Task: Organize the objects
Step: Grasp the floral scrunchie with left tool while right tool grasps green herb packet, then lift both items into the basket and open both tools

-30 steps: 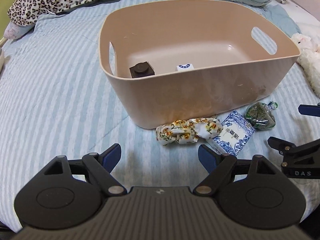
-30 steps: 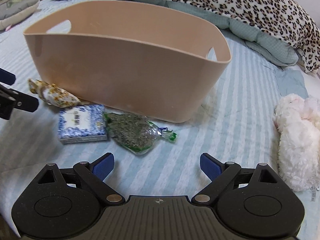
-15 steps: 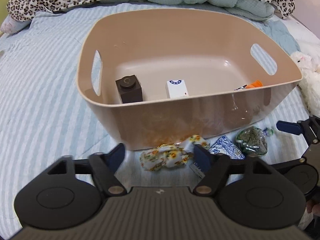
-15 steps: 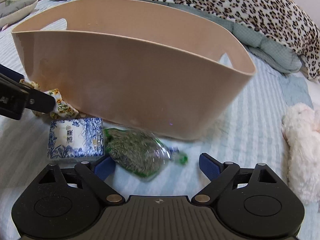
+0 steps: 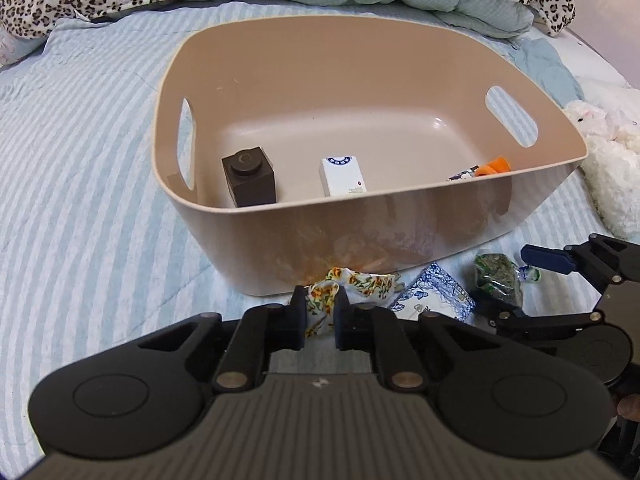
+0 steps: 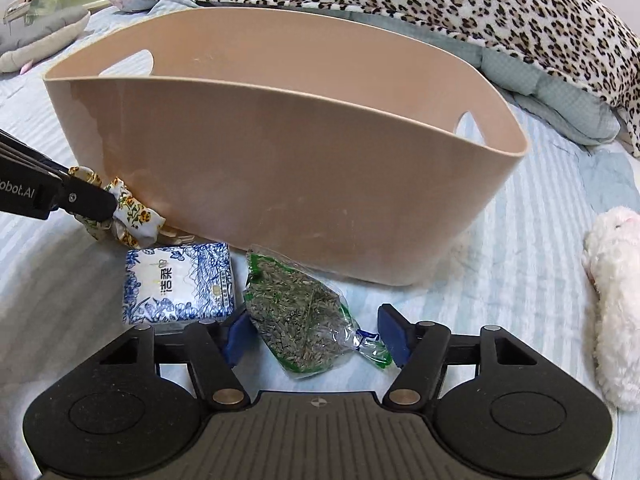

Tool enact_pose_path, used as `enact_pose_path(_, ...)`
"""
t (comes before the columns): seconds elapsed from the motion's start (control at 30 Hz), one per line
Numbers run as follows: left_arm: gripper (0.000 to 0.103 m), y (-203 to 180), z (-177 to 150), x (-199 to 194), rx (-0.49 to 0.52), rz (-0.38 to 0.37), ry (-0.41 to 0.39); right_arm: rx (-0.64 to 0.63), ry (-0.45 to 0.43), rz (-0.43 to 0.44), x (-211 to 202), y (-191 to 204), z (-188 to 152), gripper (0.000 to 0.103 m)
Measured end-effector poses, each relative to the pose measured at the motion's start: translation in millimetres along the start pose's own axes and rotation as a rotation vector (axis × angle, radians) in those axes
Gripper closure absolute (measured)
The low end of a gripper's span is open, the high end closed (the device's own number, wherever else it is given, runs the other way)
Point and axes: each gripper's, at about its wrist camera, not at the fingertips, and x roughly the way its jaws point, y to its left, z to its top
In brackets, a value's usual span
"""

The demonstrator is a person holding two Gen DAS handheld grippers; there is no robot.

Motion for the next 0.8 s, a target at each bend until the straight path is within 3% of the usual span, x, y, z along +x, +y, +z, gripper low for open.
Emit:
enact_pose_path(0.53,0.090,12,-11,-54,-0.001,-0.014,-0.065,0.047,-0.060,0.025,-46,-28,-13,0.040)
enact_pose_path(0.8,0.090,5,-8,-99,0.010,-0.058,-0.184,0.089,-0.191,0.007,-89,-36,1,0.040)
